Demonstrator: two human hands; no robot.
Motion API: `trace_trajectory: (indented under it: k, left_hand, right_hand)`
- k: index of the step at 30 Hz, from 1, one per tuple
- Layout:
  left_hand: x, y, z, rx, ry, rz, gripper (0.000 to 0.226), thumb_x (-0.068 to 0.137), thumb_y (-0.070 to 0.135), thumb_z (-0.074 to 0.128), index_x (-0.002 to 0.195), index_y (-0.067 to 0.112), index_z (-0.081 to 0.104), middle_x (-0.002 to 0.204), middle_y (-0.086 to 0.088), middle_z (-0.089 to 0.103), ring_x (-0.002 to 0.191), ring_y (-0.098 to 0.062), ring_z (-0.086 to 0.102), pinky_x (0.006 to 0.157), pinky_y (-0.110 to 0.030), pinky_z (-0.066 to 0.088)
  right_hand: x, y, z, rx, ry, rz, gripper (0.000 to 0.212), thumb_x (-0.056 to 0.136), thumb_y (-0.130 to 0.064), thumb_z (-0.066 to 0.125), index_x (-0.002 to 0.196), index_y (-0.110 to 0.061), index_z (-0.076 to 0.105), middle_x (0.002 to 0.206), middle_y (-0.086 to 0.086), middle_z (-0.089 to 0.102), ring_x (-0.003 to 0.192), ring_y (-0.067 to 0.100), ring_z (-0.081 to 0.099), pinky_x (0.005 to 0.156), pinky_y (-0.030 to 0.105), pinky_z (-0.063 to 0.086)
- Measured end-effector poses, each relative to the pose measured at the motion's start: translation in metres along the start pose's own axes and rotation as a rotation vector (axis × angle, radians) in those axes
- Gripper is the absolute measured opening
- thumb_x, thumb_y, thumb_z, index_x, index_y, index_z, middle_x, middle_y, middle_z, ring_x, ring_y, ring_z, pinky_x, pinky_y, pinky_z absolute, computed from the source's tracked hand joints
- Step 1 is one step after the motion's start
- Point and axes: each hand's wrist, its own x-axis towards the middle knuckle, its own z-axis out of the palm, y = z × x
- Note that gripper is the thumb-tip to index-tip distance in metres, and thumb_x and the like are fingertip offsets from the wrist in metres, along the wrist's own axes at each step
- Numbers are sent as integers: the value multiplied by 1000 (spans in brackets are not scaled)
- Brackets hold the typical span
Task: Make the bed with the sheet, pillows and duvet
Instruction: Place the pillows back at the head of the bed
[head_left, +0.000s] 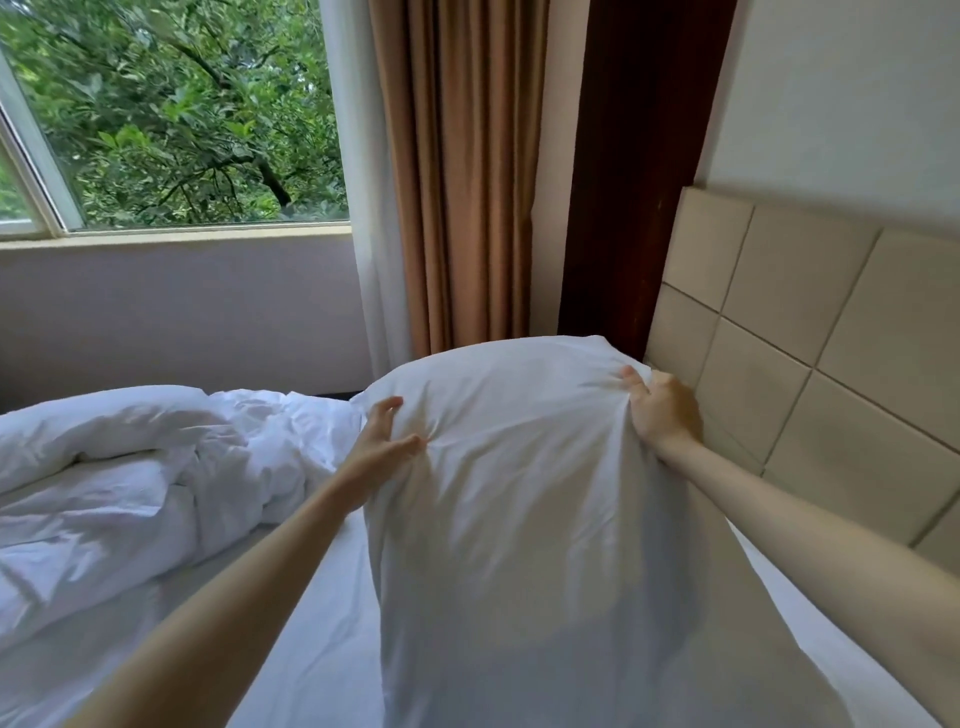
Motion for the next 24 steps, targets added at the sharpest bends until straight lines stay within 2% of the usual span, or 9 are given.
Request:
trace_trajectory:
  k: [3, 6, 9, 11, 16, 20, 24]
  left_hand:
    - [8, 1, 10, -48, -27, -20, 68, 83, 11, 67, 140, 27, 33, 138, 9, 34, 107, -9, 56, 83, -20, 43]
    - [20, 4, 19, -117, -68, -34, 75, 68, 24, 68, 135, 32, 36, 137, 10, 37, 109, -15, 58, 85, -25, 48]
    - [43, 10, 29, -155, -90, -39, 70, 77, 13, 68, 137, 29, 37, 135, 6, 41, 98, -15, 60, 76, -23, 49]
    - [61, 15, 36, -163, -101, -38, 67, 82, 7, 65, 139, 27, 37, 133, 5, 44, 94, -14, 60, 73, -22, 48]
    - [106, 38, 57, -156, -132, -26, 65, 83, 4, 63, 139, 25, 36, 129, 6, 42, 92, -5, 55, 71, -21, 47]
    - [138, 52, 79, -166, -162, -27, 68, 84, 4, 62, 142, 24, 34, 134, 3, 38, 107, -17, 54, 71, -21, 47]
    - [169, 55, 112, -187, -166, -25, 69, 86, 5, 61, 144, 25, 31, 141, 1, 36, 116, -20, 50, 72, -21, 47]
  right_hand:
    - [5, -2, -12, -129, -9, -63, 49, 101, -43, 36, 91, -2, 59, 99, 22, 63, 96, 39, 56, 76, 40, 42]
    - [16, -2, -20, -243, -13, -120, 47, 102, -41, 33, 112, -3, 59, 106, 23, 63, 102, 41, 56, 76, 39, 40]
    - [32, 1, -23, -372, -18, -159, 49, 103, -41, 29, 105, -1, 57, 105, 24, 63, 98, 40, 58, 72, 37, 36]
    - [43, 5, -24, -459, -13, -184, 49, 103, -42, 27, 98, -2, 55, 101, 23, 63, 92, 39, 59, 72, 38, 38]
    - [77, 16, -26, -519, 23, -161, 50, 103, -43, 25, 102, -3, 55, 100, 23, 64, 90, 39, 60, 75, 41, 45]
    - [109, 22, -31, -530, 34, -133, 51, 103, -43, 23, 104, -3, 55, 100, 22, 64, 91, 38, 60, 73, 40, 45]
    - [151, 41, -34, -564, 47, -142, 51, 104, -43, 22, 103, -3, 54, 97, 20, 64, 89, 36, 61, 69, 38, 41]
